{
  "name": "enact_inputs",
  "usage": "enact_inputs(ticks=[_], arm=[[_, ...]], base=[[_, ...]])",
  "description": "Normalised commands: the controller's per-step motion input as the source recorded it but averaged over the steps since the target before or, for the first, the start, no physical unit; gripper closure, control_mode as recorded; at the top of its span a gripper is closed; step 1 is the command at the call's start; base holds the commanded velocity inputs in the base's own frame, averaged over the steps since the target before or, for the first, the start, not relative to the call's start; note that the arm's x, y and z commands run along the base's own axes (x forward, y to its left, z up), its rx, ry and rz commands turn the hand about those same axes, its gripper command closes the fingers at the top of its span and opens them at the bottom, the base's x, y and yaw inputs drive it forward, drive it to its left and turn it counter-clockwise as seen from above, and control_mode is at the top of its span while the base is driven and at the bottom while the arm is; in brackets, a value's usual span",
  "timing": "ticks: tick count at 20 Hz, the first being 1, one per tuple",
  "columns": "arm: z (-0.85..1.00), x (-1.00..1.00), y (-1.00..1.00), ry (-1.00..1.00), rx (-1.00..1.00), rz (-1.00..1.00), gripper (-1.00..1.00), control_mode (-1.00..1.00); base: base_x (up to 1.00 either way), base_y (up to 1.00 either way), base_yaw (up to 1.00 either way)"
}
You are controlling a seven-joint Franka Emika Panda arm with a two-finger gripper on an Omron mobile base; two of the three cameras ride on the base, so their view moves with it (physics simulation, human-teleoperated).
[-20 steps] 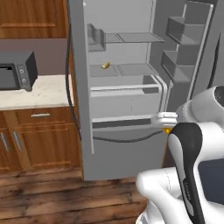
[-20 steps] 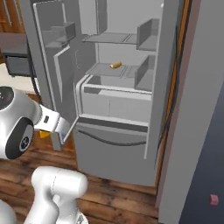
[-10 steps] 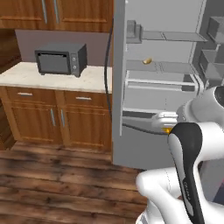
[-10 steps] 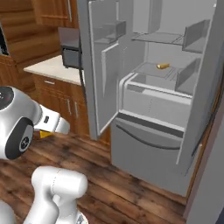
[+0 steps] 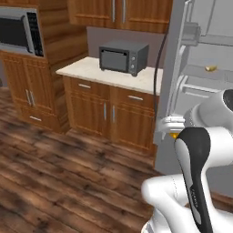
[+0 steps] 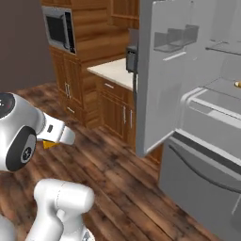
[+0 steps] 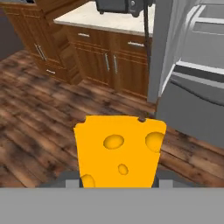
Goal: Pick the cheese from the fridge and the cheese grater from the cabinet and place them next to the salad bowl.
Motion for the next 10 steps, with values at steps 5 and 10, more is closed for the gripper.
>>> enact_inputs(ticks=[5, 10], arm=[[0.00, 0.00, 0.00, 0.00, 0.00, 0.00, 1.00, 1.00], [0.00, 0.00, 0.00, 0.00, 0.00, 0.00, 1.00, 1.00]], base=[[0.00, 0.00, 0.55], [0.00, 0.00, 0.58]])
